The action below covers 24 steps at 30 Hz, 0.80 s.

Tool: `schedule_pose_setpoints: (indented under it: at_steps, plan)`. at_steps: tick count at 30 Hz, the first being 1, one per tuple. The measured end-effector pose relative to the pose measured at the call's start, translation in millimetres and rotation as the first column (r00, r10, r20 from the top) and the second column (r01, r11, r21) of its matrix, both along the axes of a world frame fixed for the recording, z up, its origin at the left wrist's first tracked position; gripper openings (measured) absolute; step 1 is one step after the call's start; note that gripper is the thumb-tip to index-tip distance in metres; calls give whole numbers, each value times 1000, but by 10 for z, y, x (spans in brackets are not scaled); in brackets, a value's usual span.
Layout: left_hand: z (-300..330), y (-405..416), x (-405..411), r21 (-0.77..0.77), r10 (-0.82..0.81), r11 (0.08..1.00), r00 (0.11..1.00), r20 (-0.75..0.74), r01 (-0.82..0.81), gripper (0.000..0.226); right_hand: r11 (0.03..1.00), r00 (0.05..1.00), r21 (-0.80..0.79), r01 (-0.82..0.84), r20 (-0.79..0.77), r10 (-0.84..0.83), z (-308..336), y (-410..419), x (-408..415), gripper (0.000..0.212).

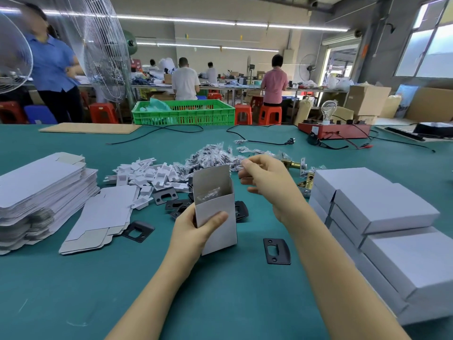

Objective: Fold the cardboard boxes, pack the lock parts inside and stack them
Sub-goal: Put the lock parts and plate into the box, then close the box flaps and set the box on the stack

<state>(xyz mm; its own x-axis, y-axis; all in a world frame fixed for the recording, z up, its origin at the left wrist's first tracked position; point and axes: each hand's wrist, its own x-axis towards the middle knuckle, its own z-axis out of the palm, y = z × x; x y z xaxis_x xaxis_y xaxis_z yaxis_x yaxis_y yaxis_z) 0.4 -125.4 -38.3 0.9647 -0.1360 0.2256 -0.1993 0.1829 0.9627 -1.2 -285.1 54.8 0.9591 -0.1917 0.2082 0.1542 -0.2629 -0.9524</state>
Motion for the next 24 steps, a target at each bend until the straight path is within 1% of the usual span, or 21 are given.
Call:
schedule_pose_setpoints:
  at_steps: [3,5,7,10,14,16,17,19,21,22,24]
  plan:
    - [-14,-19,4,-67,-6,998,1000,-25,5,44,1000,998,30,2,-66,0,-139,56,2,32]
    - [-8,-45,-3,-84,-32,996,999,-24,30,46,989,991,144,-14,-127,32,-239,129,-29,47]
    - [-12,-86,-29,-72,-61,996,998,-12,60,47,969,980,244,-43,-178,89,-353,196,-73,56]
    - [-29,-170,-85,-67,-122,990,992,20,123,42,952,972,304,-23,-216,93,-529,224,-155,55]
    - [-39,-264,-152,-18,-193,981,979,66,195,46,912,978,410,-2,-188,86,-684,153,-260,55]
    - [-17,-279,-180,18,-224,975,971,87,223,51,899,977,438,2,-192,92,-723,145,-305,59]
    - [-2,-287,-194,20,-246,969,966,79,245,57,897,977,442,8,-196,88,-734,147,-316,66]
    - [31,-290,-213,-67,-294,954,956,-2,293,67,896,979,444,-5,-182,95,-773,144,-308,82]
    - [82,-290,-232,-142,-321,941,944,-76,308,64,890,980,455,-38,-157,122,-794,138,-306,78]
    - [98,-292,-235,-148,-316,943,942,-111,299,60,884,979,463,-58,-149,142,-813,133,-300,74]
    - [92,-299,-214,-155,-304,947,940,-157,281,60,874,977,479,-84,-131,166,-840,121,-283,71]
